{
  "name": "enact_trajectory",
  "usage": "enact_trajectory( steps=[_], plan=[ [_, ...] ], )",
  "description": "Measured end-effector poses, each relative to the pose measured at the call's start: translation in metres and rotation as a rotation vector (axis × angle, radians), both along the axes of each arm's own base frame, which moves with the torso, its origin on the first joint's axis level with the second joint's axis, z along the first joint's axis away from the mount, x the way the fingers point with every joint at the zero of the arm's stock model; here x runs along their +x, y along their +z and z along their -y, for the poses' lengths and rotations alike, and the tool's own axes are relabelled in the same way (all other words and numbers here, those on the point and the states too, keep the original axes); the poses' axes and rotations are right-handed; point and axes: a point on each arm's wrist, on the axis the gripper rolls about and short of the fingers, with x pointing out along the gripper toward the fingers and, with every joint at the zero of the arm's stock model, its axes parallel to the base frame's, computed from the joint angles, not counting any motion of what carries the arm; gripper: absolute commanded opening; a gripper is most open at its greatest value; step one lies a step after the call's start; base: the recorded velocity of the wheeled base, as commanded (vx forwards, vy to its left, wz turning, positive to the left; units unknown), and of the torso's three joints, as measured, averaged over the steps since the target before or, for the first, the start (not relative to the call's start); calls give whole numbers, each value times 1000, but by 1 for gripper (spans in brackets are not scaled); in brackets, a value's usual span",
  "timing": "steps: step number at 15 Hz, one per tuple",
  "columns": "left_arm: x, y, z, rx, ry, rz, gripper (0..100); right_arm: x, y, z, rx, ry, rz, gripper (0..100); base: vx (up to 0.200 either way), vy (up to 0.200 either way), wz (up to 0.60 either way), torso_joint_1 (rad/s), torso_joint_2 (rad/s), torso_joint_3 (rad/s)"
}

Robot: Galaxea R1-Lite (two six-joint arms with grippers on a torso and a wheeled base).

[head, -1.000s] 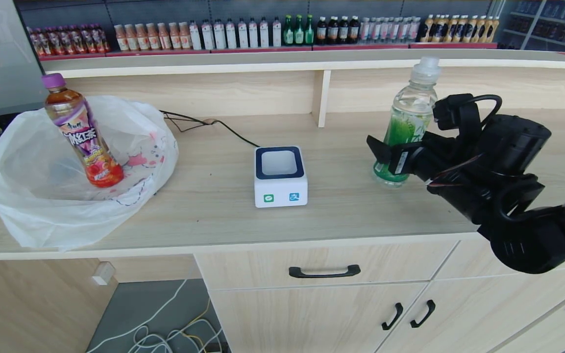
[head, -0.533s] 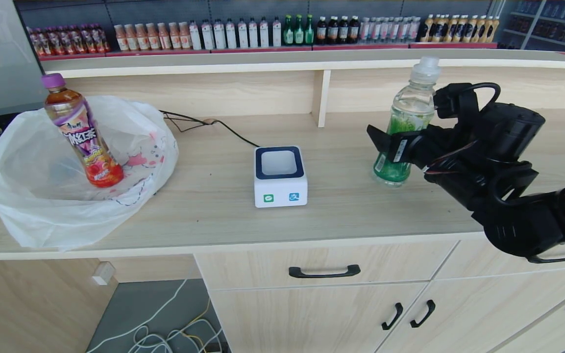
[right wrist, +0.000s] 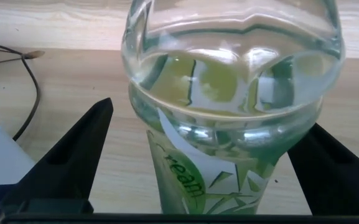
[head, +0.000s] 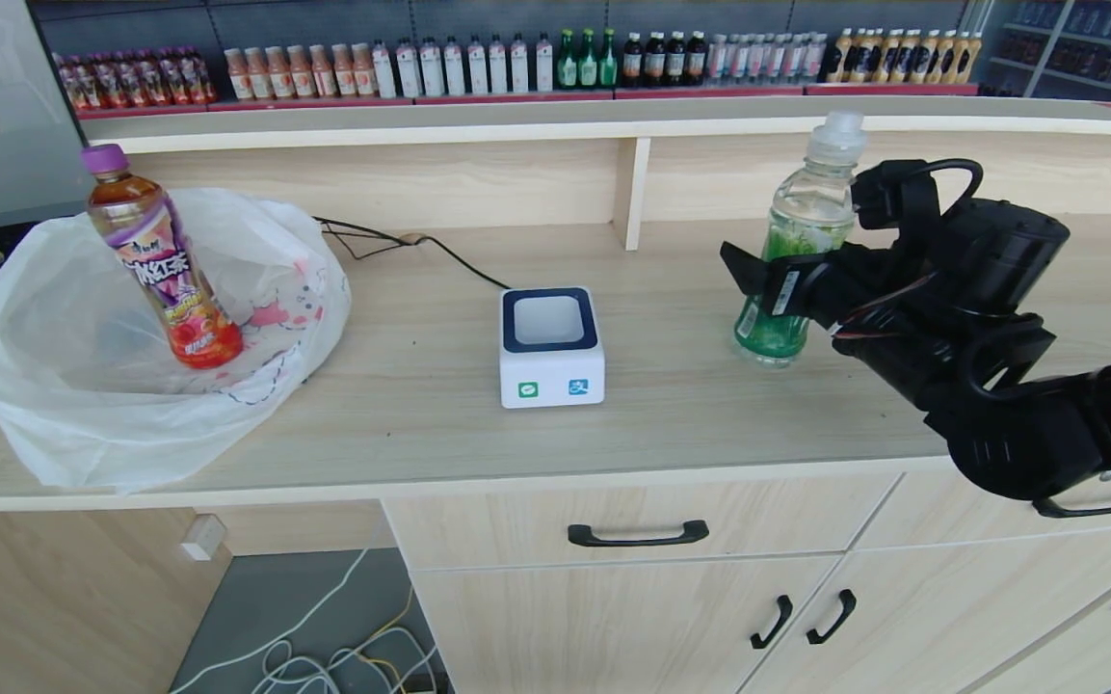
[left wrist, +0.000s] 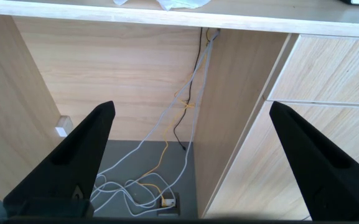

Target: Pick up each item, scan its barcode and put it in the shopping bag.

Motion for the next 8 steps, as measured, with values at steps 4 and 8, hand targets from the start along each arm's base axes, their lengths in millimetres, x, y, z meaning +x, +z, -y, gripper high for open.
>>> enact_trajectory(
  steps=[4, 8],
  plan=[
    [0, 0, 0, 0, 0, 0, 100, 0, 0, -1, 1, 2, -1, 0, 0, 0, 0, 0, 0, 0],
    [0, 0, 0, 0, -1, 0, 100, 0, 0, 0, 17, 6, 0, 0, 0, 0, 0, 0, 0, 0]
  ],
)
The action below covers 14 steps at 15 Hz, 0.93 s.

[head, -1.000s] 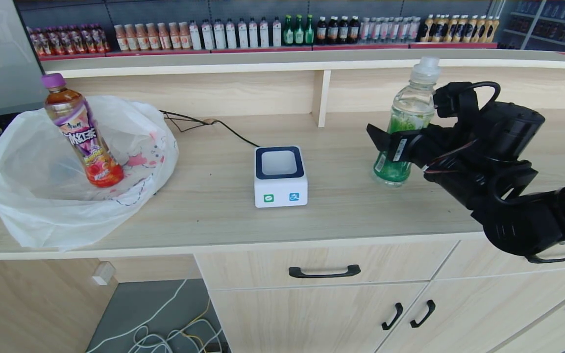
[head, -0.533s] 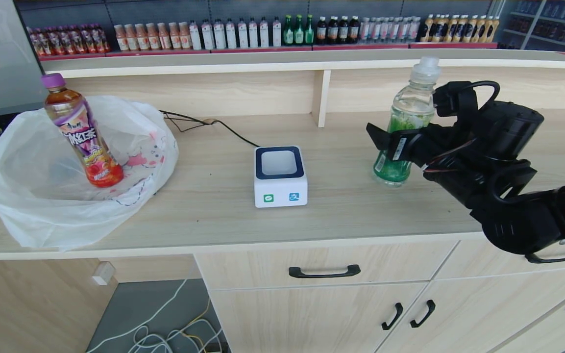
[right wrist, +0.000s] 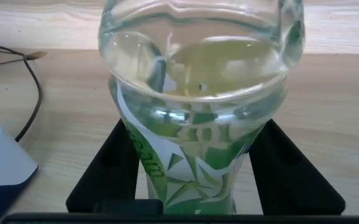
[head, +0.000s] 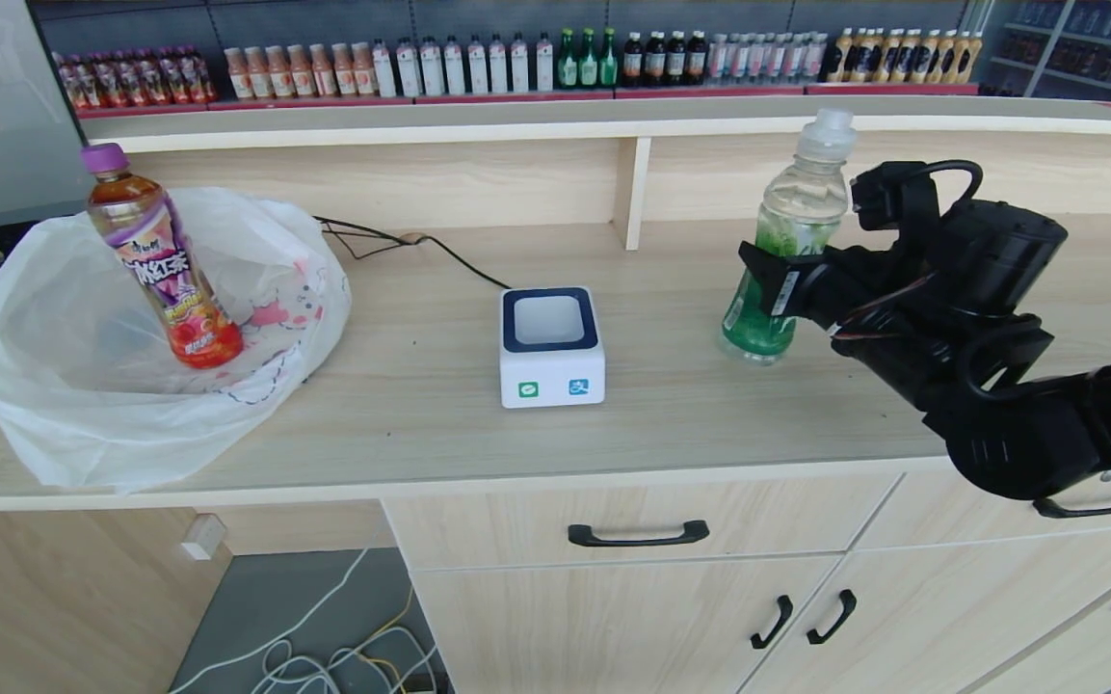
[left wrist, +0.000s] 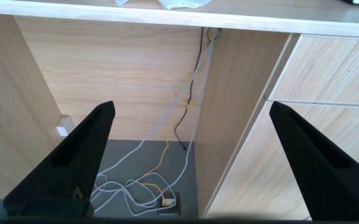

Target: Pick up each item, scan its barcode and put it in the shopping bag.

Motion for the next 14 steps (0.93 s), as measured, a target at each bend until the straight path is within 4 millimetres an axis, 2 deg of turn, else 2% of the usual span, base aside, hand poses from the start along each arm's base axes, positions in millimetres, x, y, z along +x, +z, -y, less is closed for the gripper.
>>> enact_trajectory(
  steps=[14],
  plan=[
    [0, 0, 0, 0, 0, 0, 100, -8, 11, 2, 5, 2, 14, 0, 0, 0, 0, 0, 0, 0]
  ],
)
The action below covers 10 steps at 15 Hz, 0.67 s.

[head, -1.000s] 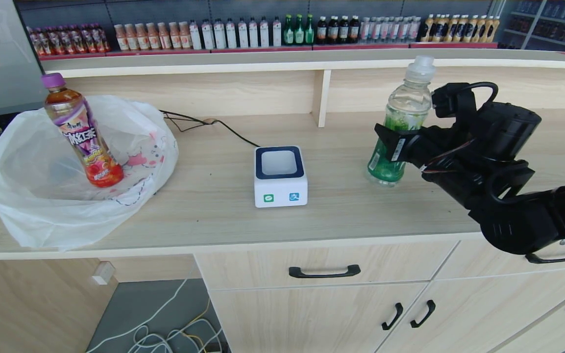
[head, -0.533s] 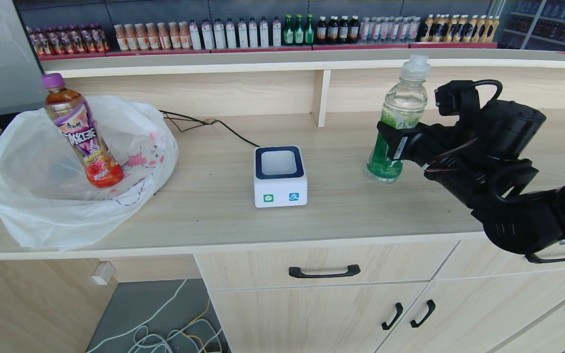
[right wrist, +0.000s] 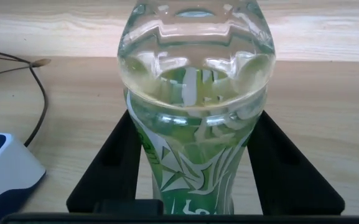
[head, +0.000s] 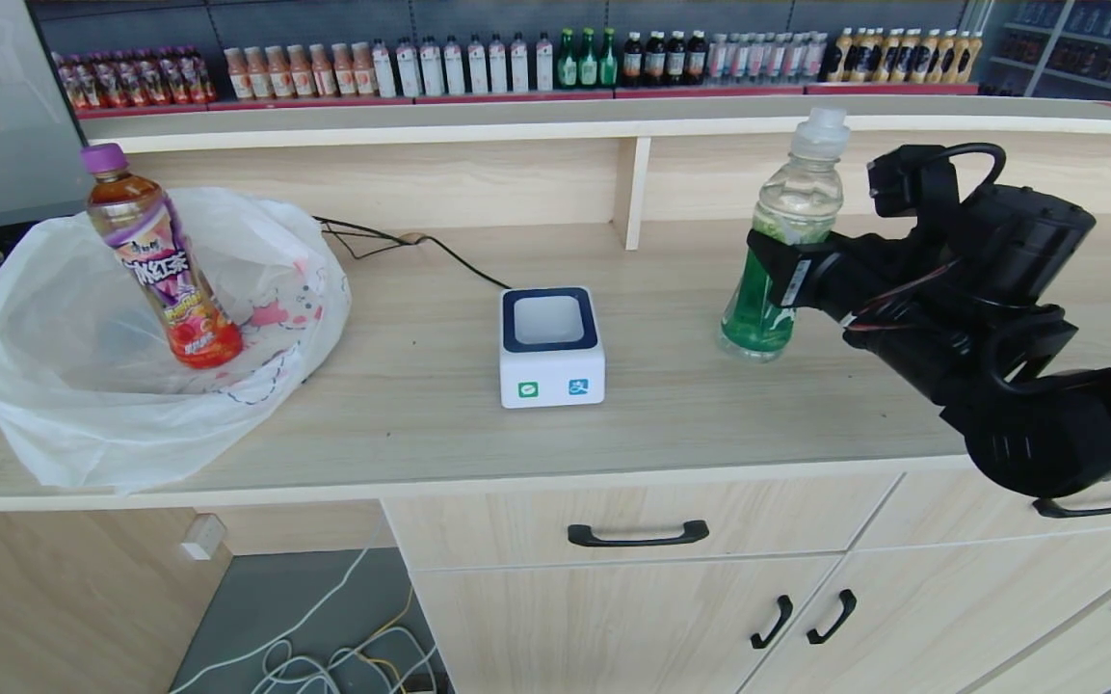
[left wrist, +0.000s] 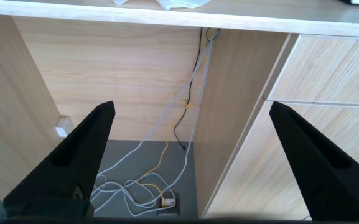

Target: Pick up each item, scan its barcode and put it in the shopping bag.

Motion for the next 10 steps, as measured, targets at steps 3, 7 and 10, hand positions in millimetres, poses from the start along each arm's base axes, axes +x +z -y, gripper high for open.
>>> enact_trajectory(
  steps=[3, 7, 10],
  plan=[
    [0, 0, 0, 0, 0, 0, 100, -7, 8, 2, -4, -1, -4, 0, 0, 0, 0, 0, 0, 0],
    [0, 0, 0, 0, 0, 0, 100, -15, 18, 4, -21, -2, -3, 0, 0, 0, 0, 0, 0, 0],
    [0, 0, 0, 0, 0, 0, 100, -20, 26, 5, -26, -1, 20, 0, 0, 0, 0, 0, 0, 0]
  ],
)
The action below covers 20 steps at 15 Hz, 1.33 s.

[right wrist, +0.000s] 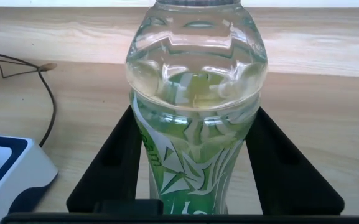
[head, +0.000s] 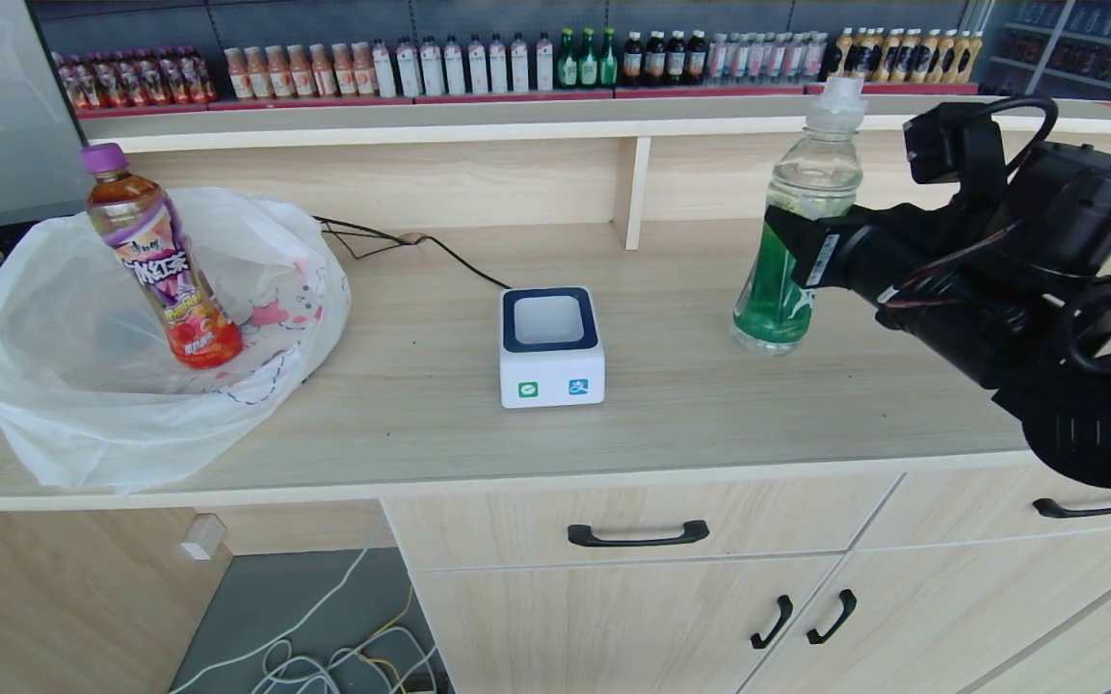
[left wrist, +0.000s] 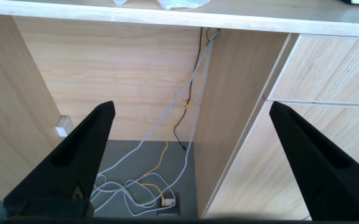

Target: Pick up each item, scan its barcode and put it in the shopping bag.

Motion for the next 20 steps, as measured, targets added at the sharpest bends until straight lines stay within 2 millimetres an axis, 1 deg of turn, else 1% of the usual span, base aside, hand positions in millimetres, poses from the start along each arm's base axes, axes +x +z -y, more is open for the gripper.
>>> enact_trajectory(
  steps=[5, 10, 13, 17, 20],
  plan=[
    [0, 0, 0, 0, 0, 0, 100, -14, 12, 0, -6, 13, -5, 0, 0, 0, 0, 0, 0, 0],
    [0, 0, 0, 0, 0, 0, 100, -37, 36, 4, 14, 41, 59, 0, 0, 0, 0, 0, 0, 0],
    [0, 0, 0, 0, 0, 0, 100, -55, 47, 2, 27, 71, 91, 0, 0, 0, 0, 0, 0, 0],
    [0, 0, 0, 0, 0, 0, 100, -79, 52, -3, 41, 126, 109, 0, 0, 0, 0, 0, 0, 0],
    [0, 0, 0, 0, 0, 0, 100, -95, 46, -3, 29, 200, 97, 0, 0, 0, 0, 0, 0, 0]
  ],
)
